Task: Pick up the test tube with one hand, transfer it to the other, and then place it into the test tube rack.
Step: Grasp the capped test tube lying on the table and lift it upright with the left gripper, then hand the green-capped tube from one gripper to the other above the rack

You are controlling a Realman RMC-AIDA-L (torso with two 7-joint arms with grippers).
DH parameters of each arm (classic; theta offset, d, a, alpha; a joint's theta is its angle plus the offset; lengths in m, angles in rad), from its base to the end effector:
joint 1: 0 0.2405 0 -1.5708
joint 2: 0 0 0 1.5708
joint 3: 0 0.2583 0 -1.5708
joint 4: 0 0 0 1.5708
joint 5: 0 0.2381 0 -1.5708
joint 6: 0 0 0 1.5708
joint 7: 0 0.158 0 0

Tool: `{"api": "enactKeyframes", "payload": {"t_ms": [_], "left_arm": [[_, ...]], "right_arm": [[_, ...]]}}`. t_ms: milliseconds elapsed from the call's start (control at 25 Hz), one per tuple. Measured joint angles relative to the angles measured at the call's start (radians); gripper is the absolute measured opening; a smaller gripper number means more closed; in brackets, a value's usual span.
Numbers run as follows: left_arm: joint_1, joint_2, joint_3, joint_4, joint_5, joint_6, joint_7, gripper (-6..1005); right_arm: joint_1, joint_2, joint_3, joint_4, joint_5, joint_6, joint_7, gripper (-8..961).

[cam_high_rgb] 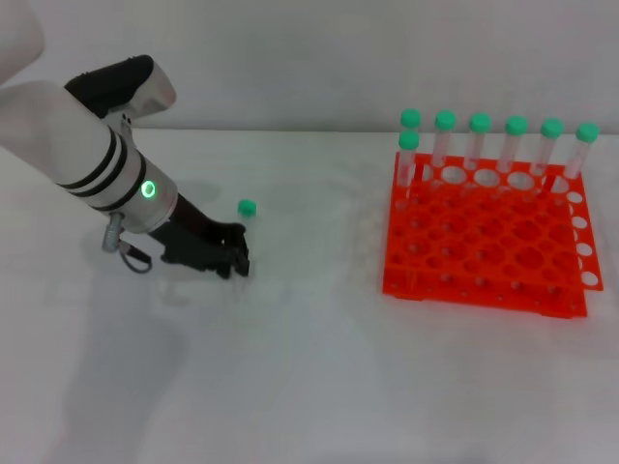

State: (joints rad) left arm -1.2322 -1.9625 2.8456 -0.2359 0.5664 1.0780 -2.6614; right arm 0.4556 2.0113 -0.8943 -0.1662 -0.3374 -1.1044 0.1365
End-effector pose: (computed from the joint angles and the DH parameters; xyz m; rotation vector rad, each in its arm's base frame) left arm -0.2295 0.4725 -0.0412 -2.0897 -1.7654 0.2089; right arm 0.3939 0.3840 0.0801 -1.3524 0.4175 0.5249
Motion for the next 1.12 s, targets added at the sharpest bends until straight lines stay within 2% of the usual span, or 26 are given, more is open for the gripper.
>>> {"api": "enactKeyframes", "payload": {"t_ms": [160, 360, 400, 520, 640, 720, 880, 1040, 1120], "left_arm": [[0.036, 0.003, 0.0, -0.011, -0.155, -0.067, 0.131, 185], [0.141, 0.003, 0.0, -0.027, -0.6, -0.14, 0.491, 186], [0.179, 0.0, 0.0, -0.027, -0.753, -0.14, 0.61, 186], [0.249, -0.008, 0.0, -0.023, -1.023, -0.12, 0.826, 186], [0.323, -0.035, 0.0, -0.019, -1.282, -0.056, 1.072, 186], [0.369, -0.064, 0.0, -0.017, -1.423, 0.026, 1.267, 185], [0.428, -0.108, 0.0, 0.005, -1.529, 0.19, 1.588, 185], [0.457, -0.113, 0.0, 0.123, -1.521, 0.21, 1.771, 185], [0.467, -0.118, 0.0, 0.182, -1.516, 0.184, 1.856, 185]], "right_arm": [[-0.006, 0.001, 0.0, -0.001, 0.0, -0.005, 0.006, 850], [-0.007, 0.003, 0.0, 0.003, 0.025, -0.006, 0.049, 849], [-0.011, 0.003, -0.001, 0.005, 0.031, -0.006, 0.084, 849], [-0.024, -0.001, -0.027, 0.001, 0.02, -0.006, 0.207, 849], [-0.039, -0.014, -0.096, -0.008, -0.006, -0.008, 0.341, 849], [-0.058, -0.025, -0.154, -0.025, -0.023, -0.024, 0.436, 849], [-0.105, -0.053, -0.266, -0.081, -0.078, -0.108, 0.631, 849], [-0.131, -0.095, -0.318, -0.124, -0.218, -0.287, 0.775, 794], [-0.129, -0.106, -0.321, -0.138, -0.294, -0.371, 0.816, 766]]}}
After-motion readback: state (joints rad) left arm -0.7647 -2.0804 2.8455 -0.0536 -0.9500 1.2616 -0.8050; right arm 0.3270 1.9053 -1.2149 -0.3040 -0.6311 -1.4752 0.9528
